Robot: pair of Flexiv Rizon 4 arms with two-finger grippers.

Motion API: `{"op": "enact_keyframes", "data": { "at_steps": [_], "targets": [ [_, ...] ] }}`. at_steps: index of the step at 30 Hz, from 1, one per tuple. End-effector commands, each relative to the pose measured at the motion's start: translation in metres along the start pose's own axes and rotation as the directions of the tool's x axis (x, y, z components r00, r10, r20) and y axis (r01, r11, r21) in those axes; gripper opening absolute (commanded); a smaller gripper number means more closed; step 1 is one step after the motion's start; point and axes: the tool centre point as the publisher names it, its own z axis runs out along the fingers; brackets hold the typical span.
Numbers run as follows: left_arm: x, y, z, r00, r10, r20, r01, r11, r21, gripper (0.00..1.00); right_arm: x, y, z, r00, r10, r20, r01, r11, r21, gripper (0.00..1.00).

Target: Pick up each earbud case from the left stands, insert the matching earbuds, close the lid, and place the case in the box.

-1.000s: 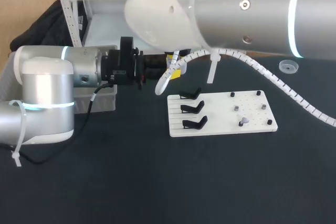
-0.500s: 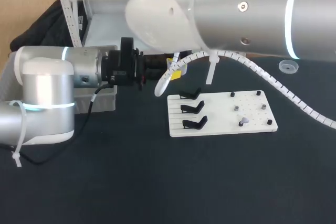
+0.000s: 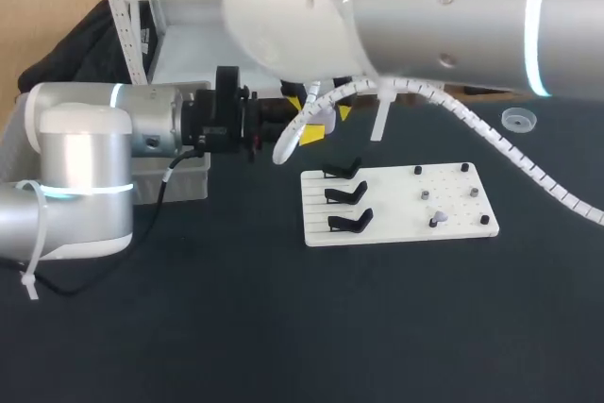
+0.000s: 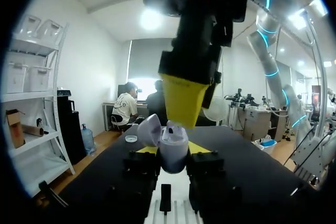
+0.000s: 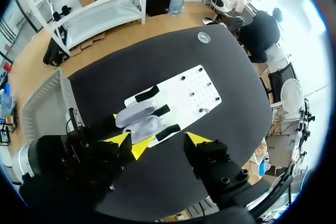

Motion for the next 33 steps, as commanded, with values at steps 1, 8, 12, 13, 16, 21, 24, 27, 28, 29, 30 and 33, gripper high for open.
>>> {"op": "enact_keyframes", "data": {
  "at_steps": [1, 8, 12, 13, 16, 21, 24, 27, 28, 29, 30, 33],
  "targets": [
    [0.000, -0.001, 0.000, 1.000, 0.000, 0.000, 0.000, 1.000, -0.003, 0.00, 0.012, -0.037, -0.010, 1.000, 0.002, 0.016, 0.000, 0.994, -0.107, 0.84],
    [0.000, -0.001, 0.000, 1.000, 0.000, 0.000, 0.000, 1.000, -0.003, 0.00, 0.026, -0.077, -0.018, 0.996, -0.066, 0.057, 0.077, 0.970, -0.231, 1.00],
    [0.000, -0.001, 0.000, 1.000, 0.000, 0.000, 0.000, 1.000, -0.003, 0.00, 0.029, -0.097, -0.017, 0.995, -0.068, 0.073, 0.084, 0.965, -0.247, 1.00],
    [0.000, -0.001, 0.000, 1.000, 0.000, 0.000, 0.000, 1.000, -0.003, 0.00, 0.029, -0.097, -0.017, 0.995, -0.068, 0.073, 0.084, 0.965, -0.247, 1.00],
    [0.000, -0.001, 0.000, 1.000, 0.000, 0.000, 0.000, 1.000, -0.003, 0.00, 0.029, -0.097, -0.017, 0.995, -0.068, 0.073, 0.084, 0.965, -0.247, 1.00],
    [0.000, -0.001, 0.000, 1.000, 0.000, 0.000, 0.000, 1.000, -0.003, 0.00, 0.029, -0.097, -0.017, 0.995, -0.068, 0.073, 0.084, 0.965, -0.247, 1.00],
    [0.000, -0.001, 0.000, 1.000, 0.000, 0.000, 0.000, 1.000, -0.003, 0.00, 0.029, -0.097, -0.017, 0.995, -0.068, 0.073, 0.084, 0.965, -0.247, 1.00],
    [0.000, -0.001, 0.000, 1.000, 0.000, 0.000, 0.000, 1.000, -0.003, 0.00, 0.029, -0.097, -0.017, 0.995, -0.068, 0.073, 0.084, 0.965, -0.247, 1.00],
    [0.000, -0.001, 0.000, 1.000, 0.000, 0.000, 0.000, 1.000, -0.003, 0.00, 0.029, -0.097, -0.017, 0.995, -0.068, 0.073, 0.084, 0.965, -0.247, 1.00],
    [0.000, -0.001, 0.000, 1.000, 0.000, 0.000, 0.000, 1.000, -0.003, 0.00, 0.029, -0.097, -0.017, 0.995, -0.068, 0.073, 0.084, 0.965, -0.247, 1.00],
    [0.000, -0.001, 0.000, 1.000, 0.000, 0.000, 0.000, 1.000, -0.003, 0.00, 0.029, -0.097, -0.017, 0.995, -0.068, 0.073, 0.084, 0.965, -0.247, 1.00],
    [0.000, -0.001, 0.000, 1.000, 0.000, 0.000, 0.000, 1.000, -0.003, 0.00, 0.034, -0.100, -0.009, 0.989, -0.128, 0.069, 0.141, 0.960, -0.242, 1.00]
  ]
}}
